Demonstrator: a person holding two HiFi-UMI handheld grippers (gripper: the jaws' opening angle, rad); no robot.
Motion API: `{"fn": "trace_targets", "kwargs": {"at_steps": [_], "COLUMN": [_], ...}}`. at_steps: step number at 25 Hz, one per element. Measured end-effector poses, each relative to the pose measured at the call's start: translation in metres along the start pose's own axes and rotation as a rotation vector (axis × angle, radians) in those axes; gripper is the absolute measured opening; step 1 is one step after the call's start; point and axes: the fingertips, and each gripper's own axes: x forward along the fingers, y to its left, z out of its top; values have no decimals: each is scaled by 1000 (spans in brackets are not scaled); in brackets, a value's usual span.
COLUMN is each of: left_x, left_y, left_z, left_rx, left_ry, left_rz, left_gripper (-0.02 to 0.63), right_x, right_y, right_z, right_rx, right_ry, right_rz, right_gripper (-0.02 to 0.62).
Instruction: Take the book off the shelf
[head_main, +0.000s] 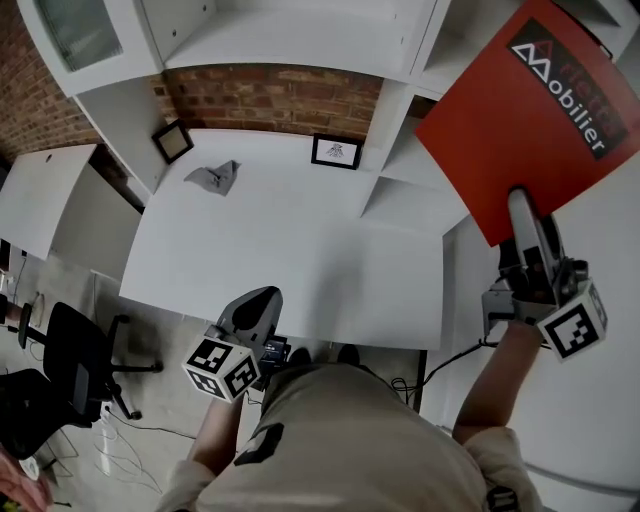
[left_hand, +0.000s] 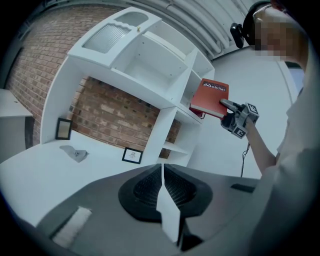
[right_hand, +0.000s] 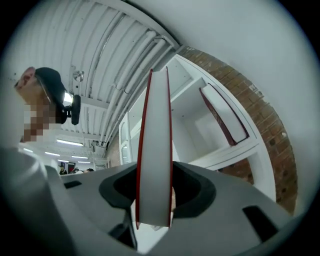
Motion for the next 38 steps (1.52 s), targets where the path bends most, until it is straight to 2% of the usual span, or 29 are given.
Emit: {"fn": "trace_targets", "kwargs": {"at_steps": [4, 13, 26, 30, 38], "left_x": [-12, -24, -22, -13, -4], "left_y": [8, 22, 11, 8, 8], "left_z": [0, -12, -22, -17, -22], "left_rx": [-17, -14, -13, 1, 2], "left_ry": [1, -11, 35, 36, 53], "left_rz": [24, 73, 72, 67, 78], "left_gripper": [15, 15, 15, 15, 15], "right_x": [-6, -14, -20, -22, -28], "right_y": [15, 17, 17, 15, 28], "right_z": [-14, -73, -131, -163, -240], "right_rx": [146, 340, 543, 592, 836], "right_ry": [21, 83, 183, 270, 409], "right_rz": [91, 152, 206, 222, 255], "right_gripper": [160, 160, 161, 161, 163]}}
